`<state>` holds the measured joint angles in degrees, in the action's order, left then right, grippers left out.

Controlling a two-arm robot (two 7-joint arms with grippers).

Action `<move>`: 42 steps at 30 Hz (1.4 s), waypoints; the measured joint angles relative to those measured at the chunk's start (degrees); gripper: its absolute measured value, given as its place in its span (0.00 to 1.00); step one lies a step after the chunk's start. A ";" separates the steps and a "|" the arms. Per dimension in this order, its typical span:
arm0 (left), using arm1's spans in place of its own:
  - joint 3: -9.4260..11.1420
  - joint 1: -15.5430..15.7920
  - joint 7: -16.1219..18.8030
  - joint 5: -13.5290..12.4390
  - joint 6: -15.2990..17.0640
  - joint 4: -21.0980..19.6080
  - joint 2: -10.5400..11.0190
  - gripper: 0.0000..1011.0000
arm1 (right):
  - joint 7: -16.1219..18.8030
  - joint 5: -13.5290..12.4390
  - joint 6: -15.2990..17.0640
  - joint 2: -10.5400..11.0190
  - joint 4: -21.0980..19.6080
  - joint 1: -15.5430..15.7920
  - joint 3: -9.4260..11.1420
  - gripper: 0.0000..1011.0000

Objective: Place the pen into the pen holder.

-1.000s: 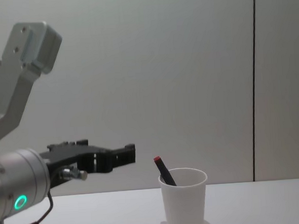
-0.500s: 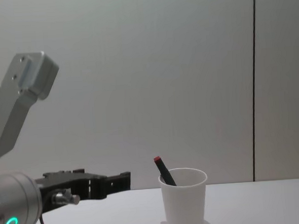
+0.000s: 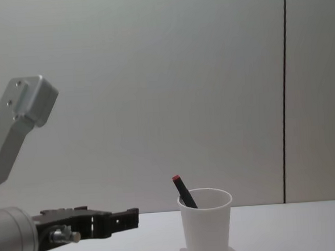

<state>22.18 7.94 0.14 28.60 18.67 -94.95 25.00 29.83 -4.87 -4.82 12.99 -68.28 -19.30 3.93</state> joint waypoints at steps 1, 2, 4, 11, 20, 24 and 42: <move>-0.09 -0.05 0.00 0.18 0.33 0.04 0.06 0.99 | 0.00 0.00 0.00 0.00 0.00 0.00 0.00 0.99; -0.13 -0.07 0.02 0.26 0.47 0.06 0.09 0.99 | 0.00 0.00 0.00 0.00 0.00 0.00 0.00 0.99; -0.27 -0.14 0.14 0.51 1.05 0.07 0.18 0.99 | 0.00 0.00 0.00 0.00 0.00 0.00 0.00 0.99; -0.67 -0.44 0.90 1.32 2.85 0.05 0.49 0.99 | 0.00 0.00 0.00 0.00 0.00 0.00 0.00 0.99; -1.17 -1.05 2.21 2.94 5.82 -0.03 0.83 0.99 | 0.01 0.00 0.01 0.00 0.00 0.00 0.00 0.99; -1.33 -1.35 2.61 3.66 6.94 -0.01 0.93 0.99 | 0.00 0.00 0.01 0.00 0.00 0.00 0.00 0.99; -1.70 -2.31 4.05 5.96 9.73 1.47 0.89 0.99 | 0.00 0.00 0.00 0.00 0.00 0.00 0.00 0.99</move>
<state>20.48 5.63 4.20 34.56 28.41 -93.48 25.89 29.84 -4.87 -4.82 12.99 -68.27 -19.31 3.93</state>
